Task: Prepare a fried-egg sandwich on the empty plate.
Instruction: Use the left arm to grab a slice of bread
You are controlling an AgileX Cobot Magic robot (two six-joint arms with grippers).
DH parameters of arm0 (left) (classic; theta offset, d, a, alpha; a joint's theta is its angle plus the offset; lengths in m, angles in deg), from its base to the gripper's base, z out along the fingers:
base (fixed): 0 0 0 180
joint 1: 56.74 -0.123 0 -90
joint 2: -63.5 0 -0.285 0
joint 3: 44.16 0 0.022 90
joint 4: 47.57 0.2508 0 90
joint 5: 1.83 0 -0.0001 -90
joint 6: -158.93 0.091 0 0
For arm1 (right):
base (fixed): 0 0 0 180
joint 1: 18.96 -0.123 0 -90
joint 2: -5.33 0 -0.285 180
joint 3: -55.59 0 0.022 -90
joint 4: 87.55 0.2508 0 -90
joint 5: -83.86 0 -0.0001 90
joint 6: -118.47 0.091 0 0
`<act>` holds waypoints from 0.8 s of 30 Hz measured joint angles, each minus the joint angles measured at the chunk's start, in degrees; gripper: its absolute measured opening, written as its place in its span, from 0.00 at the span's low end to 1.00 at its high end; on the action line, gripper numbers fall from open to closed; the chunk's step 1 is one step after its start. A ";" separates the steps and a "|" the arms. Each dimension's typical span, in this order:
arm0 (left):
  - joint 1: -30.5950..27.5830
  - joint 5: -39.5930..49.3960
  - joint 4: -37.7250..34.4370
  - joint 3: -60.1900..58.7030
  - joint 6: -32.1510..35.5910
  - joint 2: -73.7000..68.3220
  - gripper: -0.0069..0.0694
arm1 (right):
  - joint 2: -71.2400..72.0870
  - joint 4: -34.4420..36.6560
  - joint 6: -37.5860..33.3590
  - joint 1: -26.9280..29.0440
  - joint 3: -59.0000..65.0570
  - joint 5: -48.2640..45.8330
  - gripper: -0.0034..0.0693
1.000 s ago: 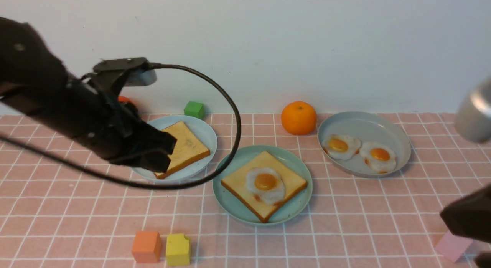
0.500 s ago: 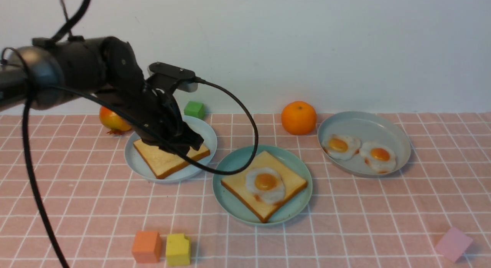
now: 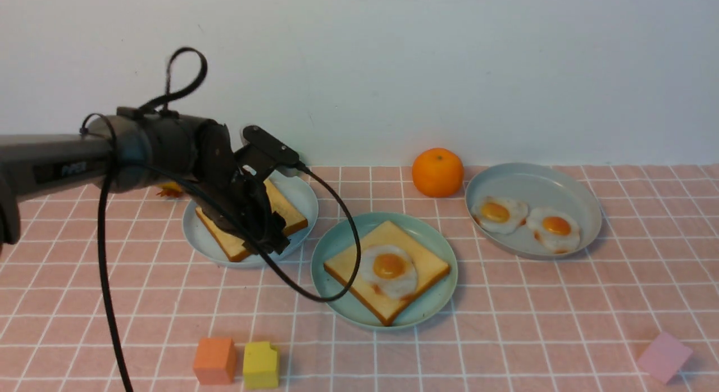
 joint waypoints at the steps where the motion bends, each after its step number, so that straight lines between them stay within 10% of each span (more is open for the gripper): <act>1: 0.00 -0.10 0.35 0.00 0.00 -0.10 0.74 | 0.00 0.00 0.00 0.00 0.00 0.00 0.06; 24: 0.35 -0.48 7.52 0.16 -0.01 2.36 0.27 | 0.00 5.24 0.00 0.00 0.00 0.16 0.07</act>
